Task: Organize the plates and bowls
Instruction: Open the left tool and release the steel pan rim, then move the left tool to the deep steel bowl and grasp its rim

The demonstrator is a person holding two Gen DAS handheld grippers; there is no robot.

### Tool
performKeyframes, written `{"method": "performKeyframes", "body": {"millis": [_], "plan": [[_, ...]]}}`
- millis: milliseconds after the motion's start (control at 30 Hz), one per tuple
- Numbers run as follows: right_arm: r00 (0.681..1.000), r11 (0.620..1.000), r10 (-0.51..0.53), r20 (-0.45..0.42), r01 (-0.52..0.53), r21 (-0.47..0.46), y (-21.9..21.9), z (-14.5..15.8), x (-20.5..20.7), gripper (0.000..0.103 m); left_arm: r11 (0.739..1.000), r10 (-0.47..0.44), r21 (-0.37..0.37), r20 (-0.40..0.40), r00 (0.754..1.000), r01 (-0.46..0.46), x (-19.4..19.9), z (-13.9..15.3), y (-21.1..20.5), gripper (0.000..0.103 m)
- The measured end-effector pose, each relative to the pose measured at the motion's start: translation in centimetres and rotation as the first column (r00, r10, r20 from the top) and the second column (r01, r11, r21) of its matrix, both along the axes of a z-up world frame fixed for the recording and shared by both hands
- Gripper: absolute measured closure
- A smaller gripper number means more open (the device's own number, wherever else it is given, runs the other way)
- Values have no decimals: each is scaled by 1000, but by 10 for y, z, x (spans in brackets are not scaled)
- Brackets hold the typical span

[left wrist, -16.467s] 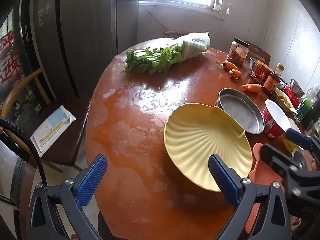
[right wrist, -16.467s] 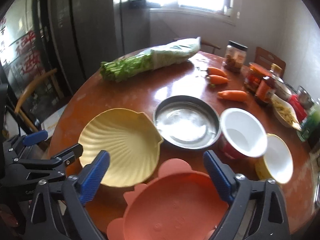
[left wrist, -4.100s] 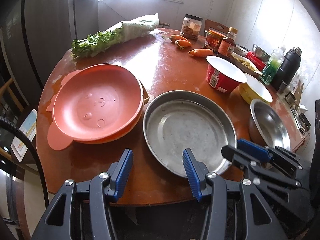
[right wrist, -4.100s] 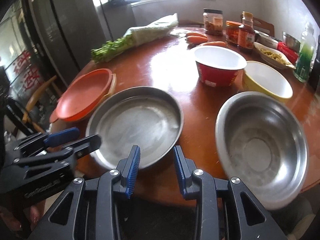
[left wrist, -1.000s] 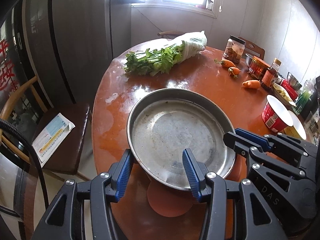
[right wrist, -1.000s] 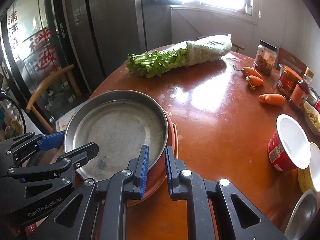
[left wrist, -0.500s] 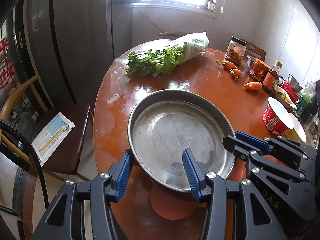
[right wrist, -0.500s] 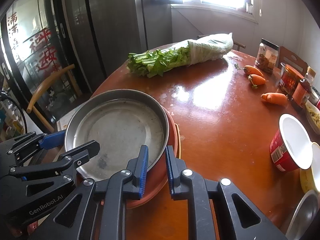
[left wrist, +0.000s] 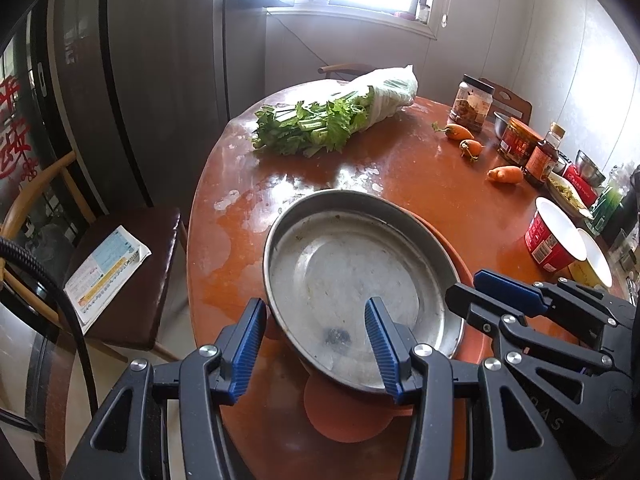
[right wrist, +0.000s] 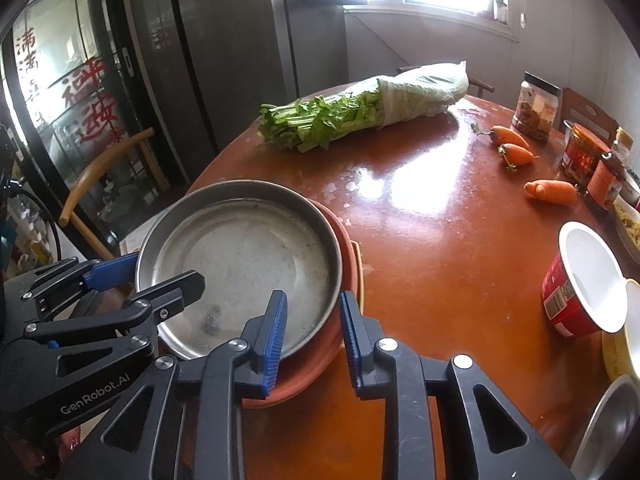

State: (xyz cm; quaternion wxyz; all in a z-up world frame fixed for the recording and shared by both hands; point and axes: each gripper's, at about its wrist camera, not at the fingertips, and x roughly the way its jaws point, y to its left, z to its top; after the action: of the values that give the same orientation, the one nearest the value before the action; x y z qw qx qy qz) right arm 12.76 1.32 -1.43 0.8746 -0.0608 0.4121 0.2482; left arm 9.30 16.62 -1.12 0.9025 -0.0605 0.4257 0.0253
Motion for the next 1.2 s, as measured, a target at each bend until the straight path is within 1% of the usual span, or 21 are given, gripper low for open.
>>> {"method": "performKeyframes", "body": {"millis": [133, 267, 367, 533, 633, 733, 867, 1067, 1200], "plan": [[1000, 1000, -8, 3, 8, 5, -5, 3, -2, 74, 1000, 2, 10, 7, 1000, -2, -1, 4, -1, 51], [1000, 1000, -17, 15, 17, 16, -12, 8, -5, 69, 1000, 7, 22, 25, 1000, -7, -4, 12, -3, 47], [999, 999, -22, 30, 22, 29, -19, 16, -9, 68, 1000, 7, 28, 40, 999, -8, -7, 17, -5, 45], [997, 998, -40, 63, 37, 51, -33, 31, -19, 58, 999, 8, 40, 68, 998, -11, -13, 31, -13, 41], [994, 997, -56, 89, 51, 57, -45, 40, -26, 56, 999, 4, 42, 88, 996, -8, -18, 39, -20, 39], [992, 995, -74, 106, 66, 71, -59, 49, -33, 55, 999, -8, 47, 100, 995, 3, -22, 47, -31, 37], [986, 992, -98, 138, 86, 90, -81, 61, -45, 49, 998, -34, 57, 114, 993, 27, -28, 56, -48, 36], [975, 987, -138, 172, 122, 102, -116, 73, -60, 48, 995, -87, 66, 140, 986, 79, -34, 69, -85, 33], [961, 982, -180, 208, 162, 100, -145, 80, -69, 47, 991, -123, 78, 152, 981, 112, -33, 76, -111, 31]]}}
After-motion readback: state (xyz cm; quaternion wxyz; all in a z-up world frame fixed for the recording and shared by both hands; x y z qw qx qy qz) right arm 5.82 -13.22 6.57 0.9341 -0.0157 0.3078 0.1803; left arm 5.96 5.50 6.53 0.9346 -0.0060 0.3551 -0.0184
